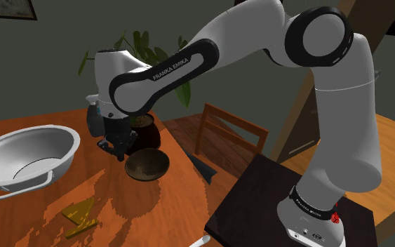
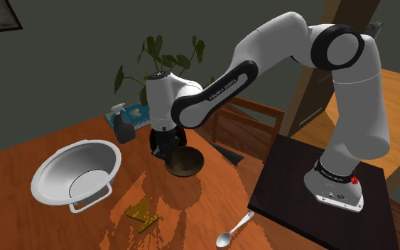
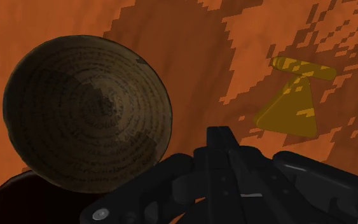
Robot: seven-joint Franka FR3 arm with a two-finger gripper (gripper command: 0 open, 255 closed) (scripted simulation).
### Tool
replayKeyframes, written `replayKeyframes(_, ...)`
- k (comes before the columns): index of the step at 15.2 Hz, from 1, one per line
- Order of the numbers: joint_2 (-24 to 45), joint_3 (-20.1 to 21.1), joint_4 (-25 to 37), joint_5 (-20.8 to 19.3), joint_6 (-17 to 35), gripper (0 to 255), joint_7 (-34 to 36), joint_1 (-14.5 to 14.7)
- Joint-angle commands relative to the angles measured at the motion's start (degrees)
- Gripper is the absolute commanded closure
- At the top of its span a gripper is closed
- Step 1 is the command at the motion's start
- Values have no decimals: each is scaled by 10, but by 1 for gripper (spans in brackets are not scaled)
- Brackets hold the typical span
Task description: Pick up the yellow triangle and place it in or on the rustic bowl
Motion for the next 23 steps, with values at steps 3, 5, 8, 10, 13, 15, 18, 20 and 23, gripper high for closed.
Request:
replayKeyframes(3,0,0,0,0,0,0,0,0)
replayKeyframes(5,30,-10,22,-18,8,0,41,29)
replayKeyframes(8,80,-27,65,-43,13,0,98,73)
replayKeyframes(10,115,-39,101,-56,13,0,133,103)
replayKeyframes(13,174,-57,168,-72,5,0,180,147)
replayKeyframes(15,218,-70,222,-80,-6,0,207,176)
replayKeyframes(18,294,-87,326,-88,-33,0,241,219)
replayKeyframes(20,349,-96,407,-89,-59,0,257,246)
replayKeyframes(23,366,-99,415,-91,-49,0,257,248)
